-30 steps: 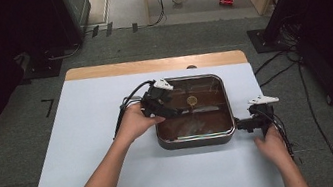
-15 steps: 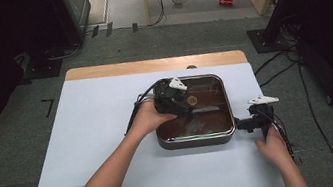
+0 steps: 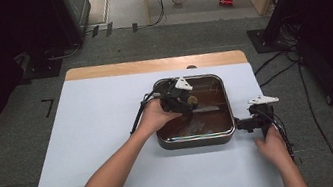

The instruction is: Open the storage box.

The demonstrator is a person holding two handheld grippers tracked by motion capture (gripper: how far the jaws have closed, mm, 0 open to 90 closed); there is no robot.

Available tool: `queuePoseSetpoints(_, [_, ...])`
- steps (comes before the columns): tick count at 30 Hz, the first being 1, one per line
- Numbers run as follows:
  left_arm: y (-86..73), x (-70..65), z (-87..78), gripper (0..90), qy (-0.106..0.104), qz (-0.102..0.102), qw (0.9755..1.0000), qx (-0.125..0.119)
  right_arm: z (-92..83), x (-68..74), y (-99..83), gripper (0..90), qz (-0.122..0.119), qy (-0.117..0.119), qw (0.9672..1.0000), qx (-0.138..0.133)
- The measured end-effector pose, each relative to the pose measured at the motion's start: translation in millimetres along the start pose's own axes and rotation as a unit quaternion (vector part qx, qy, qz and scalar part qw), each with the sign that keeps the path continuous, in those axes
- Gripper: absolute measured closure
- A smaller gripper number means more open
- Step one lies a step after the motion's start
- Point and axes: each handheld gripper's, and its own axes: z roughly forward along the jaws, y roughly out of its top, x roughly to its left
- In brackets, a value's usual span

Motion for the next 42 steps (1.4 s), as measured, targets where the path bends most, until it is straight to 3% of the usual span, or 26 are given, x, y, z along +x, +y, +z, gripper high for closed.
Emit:
queuePoseSetpoints(2, [0.4,0.9,-1.0,58.6,-0.004,-0.010,0.9999,0.002,0.0,0.0,0.0,0.0,0.000,0.000,1.0000,0.000])
queuePoseSetpoints(9, [3.1,-2.0,-3.8,58.9,0.001,-0.014,0.9999,0.003,0.0,-0.1,0.0,0.0,0.000,0.000,1.0000,0.000])
queuePoseSetpoints(24, [17.7,-3.4,-48.0,59.0,-0.013,-0.019,0.9987,-0.045,0.0,-0.2,0.0,0.0,-0.001,0.000,1.0000,0.000])
queuePoseSetpoints(33, [15.9,2.9,-72.6,58.9,0.002,-0.023,0.9983,-0.053,0.1,-0.2,0.0,0.0,-0.001,0.000,1.0000,0.000])
queuePoseSetpoints(42, [4.7,14.0,-100.9,59.0,0.025,-0.043,0.9970,-0.060,0.0,-0.2,0.1,0.0,-0.001,0.000,1.0000,0.000])
